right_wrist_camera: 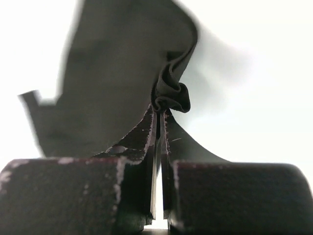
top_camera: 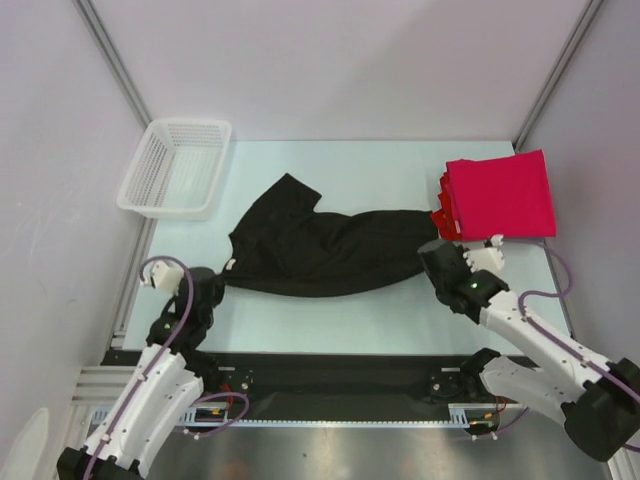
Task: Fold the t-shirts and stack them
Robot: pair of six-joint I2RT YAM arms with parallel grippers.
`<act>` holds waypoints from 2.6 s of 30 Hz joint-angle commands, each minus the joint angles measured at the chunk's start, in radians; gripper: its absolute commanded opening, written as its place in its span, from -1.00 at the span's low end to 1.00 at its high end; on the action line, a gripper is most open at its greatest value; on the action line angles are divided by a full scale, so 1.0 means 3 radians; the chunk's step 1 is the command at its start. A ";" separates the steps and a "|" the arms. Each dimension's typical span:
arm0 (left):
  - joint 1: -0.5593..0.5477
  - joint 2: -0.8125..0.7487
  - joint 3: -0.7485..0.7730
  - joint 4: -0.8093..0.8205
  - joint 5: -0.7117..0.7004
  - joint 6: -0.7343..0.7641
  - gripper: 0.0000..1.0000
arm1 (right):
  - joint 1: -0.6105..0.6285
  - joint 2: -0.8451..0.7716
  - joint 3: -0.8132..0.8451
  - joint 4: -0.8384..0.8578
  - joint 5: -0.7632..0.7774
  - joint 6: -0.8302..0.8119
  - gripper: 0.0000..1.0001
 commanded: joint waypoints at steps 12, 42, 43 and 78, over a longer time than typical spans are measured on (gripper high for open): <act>0.0035 0.0539 0.3224 -0.0308 0.0005 0.1366 -0.99 | -0.0027 -0.0803 0.2003 -0.0531 0.0377 -0.1310 -1.00; 0.0623 0.3857 0.6259 0.0177 0.1033 0.1321 -0.99 | -0.2026 0.2208 0.4575 0.0271 -0.2241 -0.1546 -1.00; 0.0644 0.3873 0.6254 0.0208 0.1059 0.1285 -0.99 | -0.2062 0.2295 0.4601 0.0291 -0.2292 -0.1546 -1.00; 0.0736 0.0356 -0.0332 0.1667 0.0900 0.0707 -0.99 | -0.1664 0.0226 -0.0741 0.1786 -0.2144 -0.1413 -1.00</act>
